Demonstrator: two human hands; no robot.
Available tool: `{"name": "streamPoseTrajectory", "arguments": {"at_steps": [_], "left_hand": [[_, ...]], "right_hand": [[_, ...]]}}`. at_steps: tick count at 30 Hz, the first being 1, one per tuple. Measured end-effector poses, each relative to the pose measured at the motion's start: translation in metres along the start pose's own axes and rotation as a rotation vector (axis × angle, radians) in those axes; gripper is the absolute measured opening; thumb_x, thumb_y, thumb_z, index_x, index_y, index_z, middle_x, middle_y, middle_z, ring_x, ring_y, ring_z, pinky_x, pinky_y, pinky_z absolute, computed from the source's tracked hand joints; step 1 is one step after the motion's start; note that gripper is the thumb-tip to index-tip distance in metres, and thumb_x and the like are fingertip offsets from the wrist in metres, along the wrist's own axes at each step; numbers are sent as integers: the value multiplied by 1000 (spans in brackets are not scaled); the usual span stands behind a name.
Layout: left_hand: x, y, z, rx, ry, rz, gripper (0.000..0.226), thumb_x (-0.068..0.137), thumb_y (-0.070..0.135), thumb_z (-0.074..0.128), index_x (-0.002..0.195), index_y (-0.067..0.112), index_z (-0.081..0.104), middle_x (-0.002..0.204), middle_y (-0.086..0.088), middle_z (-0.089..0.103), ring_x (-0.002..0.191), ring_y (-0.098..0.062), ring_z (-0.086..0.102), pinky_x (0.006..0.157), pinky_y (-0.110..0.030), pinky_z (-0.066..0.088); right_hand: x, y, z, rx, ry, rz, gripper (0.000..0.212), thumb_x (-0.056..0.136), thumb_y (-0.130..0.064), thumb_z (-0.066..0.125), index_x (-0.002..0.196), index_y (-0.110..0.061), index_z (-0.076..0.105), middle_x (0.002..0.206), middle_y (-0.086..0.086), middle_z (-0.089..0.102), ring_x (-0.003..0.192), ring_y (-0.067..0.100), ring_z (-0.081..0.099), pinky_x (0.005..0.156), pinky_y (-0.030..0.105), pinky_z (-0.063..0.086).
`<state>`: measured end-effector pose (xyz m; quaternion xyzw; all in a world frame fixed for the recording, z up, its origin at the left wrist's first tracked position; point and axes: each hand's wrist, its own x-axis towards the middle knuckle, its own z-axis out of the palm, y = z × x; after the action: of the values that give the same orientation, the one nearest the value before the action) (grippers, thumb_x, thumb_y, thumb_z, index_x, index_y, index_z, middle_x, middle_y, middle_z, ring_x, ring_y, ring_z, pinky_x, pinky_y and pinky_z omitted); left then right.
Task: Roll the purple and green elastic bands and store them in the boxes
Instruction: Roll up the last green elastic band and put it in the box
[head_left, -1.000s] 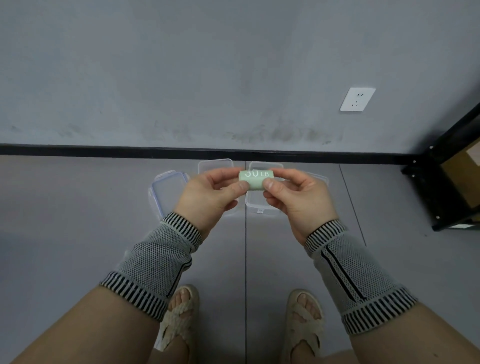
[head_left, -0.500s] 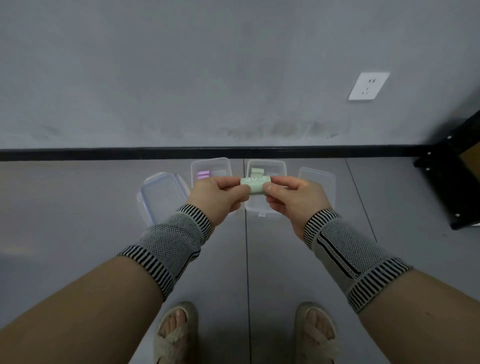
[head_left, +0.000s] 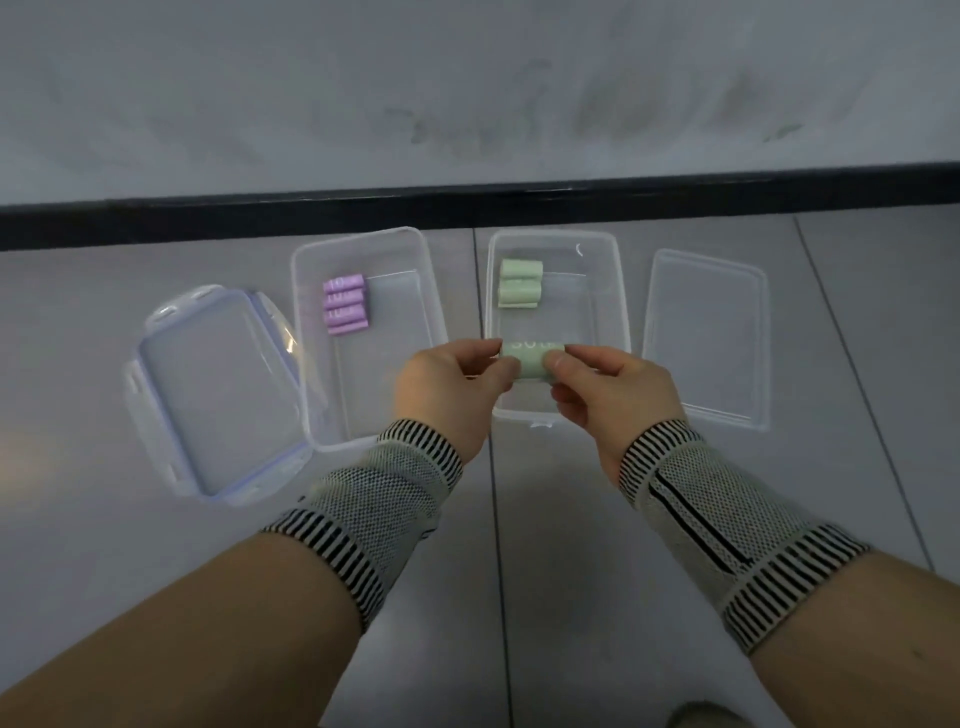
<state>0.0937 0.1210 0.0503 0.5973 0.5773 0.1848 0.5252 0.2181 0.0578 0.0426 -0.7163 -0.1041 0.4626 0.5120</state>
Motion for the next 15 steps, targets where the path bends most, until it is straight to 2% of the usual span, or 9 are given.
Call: {"name": "streamPoseTrajectory", "arguments": {"at_steps": [4, 6, 8, 10, 13, 15], "left_hand": [[27, -2, 7, 117, -39, 53, 33, 89, 28, 60, 121, 18, 62, 96, 4, 71, 91, -10, 66, 90, -30, 52], [40, -3, 7, 402, -52, 164, 38, 93, 33, 53, 129, 22, 55, 114, 4, 66, 103, -12, 60, 93, -25, 45], [55, -8, 3, 772, -52, 331, 44, 95, 37, 44, 138, 26, 44, 131, 7, 55, 120, -18, 46, 101, -32, 37], [70, -16, -3, 1026, -83, 413, 51, 95, 41, 38, 143, 27, 31, 145, 11, 40, 132, -21, 29, 106, -40, 30], [84, -30, -6, 1213, -162, 413, 60, 94, 49, 31, 147, 27, 16, 154, 14, 18, 141, -21, 7, 107, -45, 22], [87, -36, -5, 1248, -176, 439, 62, 93, 51, 25, 148, 27, 12, 156, 14, 14, 143, -22, 3, 107, -45, 19]], "right_hand": [[32, 2, 4, 107, -2, 95, 9, 80, -11, 73, 87, -13, 67, 83, 9, 67, 74, 18, 64, 71, 28, 54], [49, 2, 6, 120, 11, 117, 8, 79, -10, 73, 86, -11, 68, 82, 10, 67, 73, 18, 63, 70, 28, 53], [67, 4, 9, 108, 33, 121, 9, 79, -10, 74, 85, -11, 68, 80, 9, 68, 70, 17, 63, 70, 29, 55], [85, 9, 14, 79, 68, 119, 11, 78, -11, 75, 87, -11, 68, 77, 7, 68, 67, 16, 62, 70, 30, 56], [109, 20, 21, 3, 101, 113, 11, 78, -16, 76, 85, -14, 68, 75, 4, 68, 66, 14, 63, 71, 30, 56], [122, 28, 26, -52, 107, 103, 13, 78, -19, 76, 87, -13, 69, 77, 3, 69, 68, 15, 65, 75, 34, 58]]}}
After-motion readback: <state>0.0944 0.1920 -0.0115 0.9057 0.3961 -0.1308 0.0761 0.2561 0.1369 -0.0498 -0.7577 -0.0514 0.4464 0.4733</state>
